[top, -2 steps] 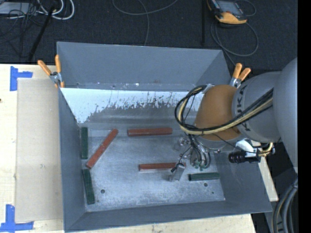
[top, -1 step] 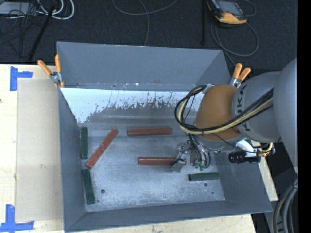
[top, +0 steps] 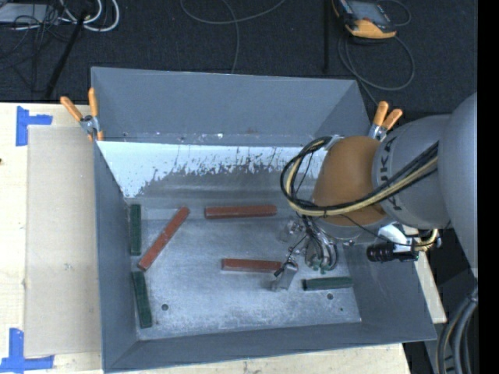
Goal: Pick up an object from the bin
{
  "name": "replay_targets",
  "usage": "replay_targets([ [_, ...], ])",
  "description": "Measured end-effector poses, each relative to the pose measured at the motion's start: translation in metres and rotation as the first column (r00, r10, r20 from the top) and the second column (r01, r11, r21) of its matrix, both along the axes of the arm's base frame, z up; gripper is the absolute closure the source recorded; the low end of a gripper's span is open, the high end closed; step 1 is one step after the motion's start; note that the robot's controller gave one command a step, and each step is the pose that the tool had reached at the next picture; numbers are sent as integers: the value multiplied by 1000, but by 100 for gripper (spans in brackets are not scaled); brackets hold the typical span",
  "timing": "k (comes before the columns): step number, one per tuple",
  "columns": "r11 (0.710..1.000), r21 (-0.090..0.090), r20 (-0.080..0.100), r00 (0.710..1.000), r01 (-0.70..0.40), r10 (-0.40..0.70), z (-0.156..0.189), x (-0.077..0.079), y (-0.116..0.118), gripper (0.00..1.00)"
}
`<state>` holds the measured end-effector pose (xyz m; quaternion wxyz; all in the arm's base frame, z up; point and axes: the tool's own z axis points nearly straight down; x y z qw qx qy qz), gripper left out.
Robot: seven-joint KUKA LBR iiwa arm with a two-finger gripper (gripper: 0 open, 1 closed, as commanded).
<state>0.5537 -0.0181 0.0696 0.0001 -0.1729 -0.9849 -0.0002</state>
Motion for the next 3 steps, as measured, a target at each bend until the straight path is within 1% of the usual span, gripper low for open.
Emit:
replay_targets([
  [1, 998, 1, -4, 998, -56, 56, -1, -15, 49, 0],
  [2, 999, 0, -2, 999, -53, 53, 0, -14, 48, 100],
  [3, 1000, -1, 9, 1000, 4, -4, 111, 17, 26, 100],
])
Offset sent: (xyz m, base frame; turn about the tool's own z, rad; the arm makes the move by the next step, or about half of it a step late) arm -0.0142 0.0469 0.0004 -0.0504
